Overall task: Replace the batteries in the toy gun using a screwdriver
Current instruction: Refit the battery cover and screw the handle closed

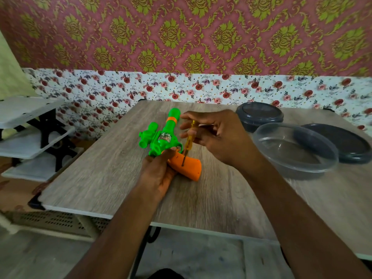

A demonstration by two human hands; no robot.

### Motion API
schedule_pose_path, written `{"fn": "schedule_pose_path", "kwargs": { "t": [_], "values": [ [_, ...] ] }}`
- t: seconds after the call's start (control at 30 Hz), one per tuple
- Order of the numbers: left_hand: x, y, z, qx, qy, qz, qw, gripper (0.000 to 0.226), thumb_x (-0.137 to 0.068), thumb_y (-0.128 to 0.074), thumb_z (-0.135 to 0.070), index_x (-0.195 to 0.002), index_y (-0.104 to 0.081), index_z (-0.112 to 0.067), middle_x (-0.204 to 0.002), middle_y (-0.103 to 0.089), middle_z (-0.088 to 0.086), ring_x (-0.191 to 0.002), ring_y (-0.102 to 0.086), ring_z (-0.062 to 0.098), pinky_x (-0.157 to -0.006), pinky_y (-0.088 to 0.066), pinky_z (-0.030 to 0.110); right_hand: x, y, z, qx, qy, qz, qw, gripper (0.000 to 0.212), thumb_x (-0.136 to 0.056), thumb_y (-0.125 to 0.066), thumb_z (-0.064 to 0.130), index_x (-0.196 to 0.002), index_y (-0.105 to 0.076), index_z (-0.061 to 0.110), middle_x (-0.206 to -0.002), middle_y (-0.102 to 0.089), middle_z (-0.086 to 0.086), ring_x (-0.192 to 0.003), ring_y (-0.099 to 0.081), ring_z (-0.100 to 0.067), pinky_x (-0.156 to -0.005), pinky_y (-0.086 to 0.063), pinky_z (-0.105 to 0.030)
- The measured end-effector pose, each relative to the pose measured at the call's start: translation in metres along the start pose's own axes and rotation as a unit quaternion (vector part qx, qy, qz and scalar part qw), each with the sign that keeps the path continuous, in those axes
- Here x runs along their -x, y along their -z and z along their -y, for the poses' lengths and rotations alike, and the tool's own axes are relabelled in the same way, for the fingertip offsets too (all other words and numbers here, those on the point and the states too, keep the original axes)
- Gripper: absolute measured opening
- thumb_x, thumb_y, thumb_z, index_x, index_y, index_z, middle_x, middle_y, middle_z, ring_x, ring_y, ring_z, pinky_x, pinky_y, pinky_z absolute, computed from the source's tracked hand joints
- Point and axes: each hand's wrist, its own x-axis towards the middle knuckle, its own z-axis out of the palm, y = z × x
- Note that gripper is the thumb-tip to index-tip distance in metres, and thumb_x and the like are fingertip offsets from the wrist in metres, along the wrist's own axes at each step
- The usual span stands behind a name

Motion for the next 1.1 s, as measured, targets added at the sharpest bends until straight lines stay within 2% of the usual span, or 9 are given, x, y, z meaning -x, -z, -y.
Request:
{"fn": "schedule_pose_path", "kwargs": {
  "t": [0.17,0.33,0.43,0.57,0.63,0.87,0.93,1.0,1.1],
  "values": [
    [0.001,-0.001,-0.002,0.000,0.005,-0.008,1.000,0.043,-0.095,-0.059,0.006,-0.137,-0.057,0.004,-0.131,-0.064,0.031,-0.122,-0.061,0.043,-0.088,-0.058,0.051,0.001,-0.004,-0.001,0.082,0.061,-0.049,0.993,0.021,-0.094,-0.072,0.009,-0.114,-0.077,0.006,-0.092,-0.079,-0.005,-0.082,-0.078,-0.015,-0.076,-0.066,-0.039],
    [0.002,-0.001,-0.001,-0.004,-0.001,-0.012,1.000,0.041,-0.094,-0.060,0.007,-0.136,-0.059,0.004,-0.126,-0.068,0.028,-0.114,-0.066,0.038,-0.089,-0.060,0.051,-0.001,-0.012,0.000,0.224,0.147,-0.099,0.958,0.034,-0.087,-0.080,0.029,-0.109,-0.077,0.003,-0.078,-0.069,-0.006,-0.066,-0.065,-0.015,-0.066,-0.057,-0.035],
    [0.003,-0.001,-0.001,-0.004,0.000,-0.024,1.000,0.042,-0.094,-0.060,0.007,-0.136,-0.058,0.004,-0.126,-0.068,0.027,-0.114,-0.066,0.039,-0.093,-0.058,0.054,-0.001,-0.007,-0.002,0.210,0.114,-0.059,0.969,0.029,-0.095,-0.072,0.027,-0.113,-0.073,0.005,-0.086,-0.069,0.000,-0.074,-0.066,-0.013,-0.074,-0.059,-0.037],
    [0.001,-0.002,0.000,-0.003,-0.005,-0.019,1.000,0.041,-0.095,-0.060,0.007,-0.136,-0.059,0.003,-0.131,-0.064,0.030,-0.125,-0.060,0.046,-0.103,-0.049,0.065,0.003,-0.001,0.000,0.050,0.034,0.005,0.998,0.027,-0.098,-0.061,0.006,-0.123,-0.072,0.002,-0.117,-0.076,-0.009,-0.106,-0.075,-0.019,-0.093,-0.062,-0.045],
    [0.002,-0.002,0.000,-0.010,-0.009,-0.016,1.000,0.041,-0.095,-0.059,0.006,-0.136,-0.058,0.004,-0.132,-0.064,0.030,-0.126,-0.059,0.046,-0.103,-0.050,0.062,0.005,-0.003,0.003,0.050,0.044,0.004,0.998,0.031,-0.097,-0.061,0.006,-0.126,-0.071,0.004,-0.113,-0.077,-0.011,-0.103,-0.076,-0.019,-0.092,-0.062,-0.045],
    [0.004,-0.002,0.000,-0.022,-0.018,-0.025,0.999,0.043,-0.093,-0.063,0.006,-0.135,-0.057,0.006,-0.130,-0.064,0.032,-0.125,-0.059,0.049,-0.104,-0.047,0.068,-0.010,-0.002,0.016,0.220,0.125,-0.021,0.967,0.039,-0.083,-0.084,0.025,-0.115,-0.077,0.003,-0.092,-0.080,-0.013,-0.076,-0.076,-0.019,-0.077,-0.063,-0.037],
    [0.006,-0.004,-0.001,-0.024,-0.022,-0.025,0.999,0.040,-0.093,-0.061,0.008,-0.133,-0.058,0.008,-0.125,-0.066,0.032,-0.119,-0.063,0.049,-0.100,-0.049,0.068,-0.012,-0.004,0.016,0.249,0.139,-0.020,0.958,0.043,-0.081,-0.084,0.033,-0.111,-0.078,0.003,-0.082,-0.077,-0.011,-0.069,-0.071,-0.019,-0.069,-0.056,-0.029],
    [0.006,-0.004,-0.002,-0.035,-0.026,-0.024,0.999,0.034,-0.093,-0.060,0.009,-0.127,-0.062,0.008,-0.112,-0.071,0.027,-0.098,-0.071,0.038,-0.088,-0.059,0.057,-0.012,-0.005,0.015,0.268,0.150,-0.031,0.951,0.045,-0.082,-0.080,0.039,-0.108,-0.078,0.001,-0.077,-0.074,-0.011,-0.067,-0.068,-0.020,-0.065,-0.053,-0.028],
    [0.004,-0.003,-0.001,-0.042,-0.028,-0.017,0.999,0.021,-0.094,-0.060,0.009,-0.111,-0.068,0.000,-0.100,-0.073,0.018,-0.075,-0.073,0.021,-0.069,-0.063,0.041,-0.010,-0.006,0.015,0.247,0.120,-0.015,0.961,0.036,-0.092,-0.074,0.032,-0.115,-0.076,0.004,-0.092,-0.078,-0.008,-0.081,-0.073,-0.016,-0.079,-0.061,-0.037]
  ]
}}
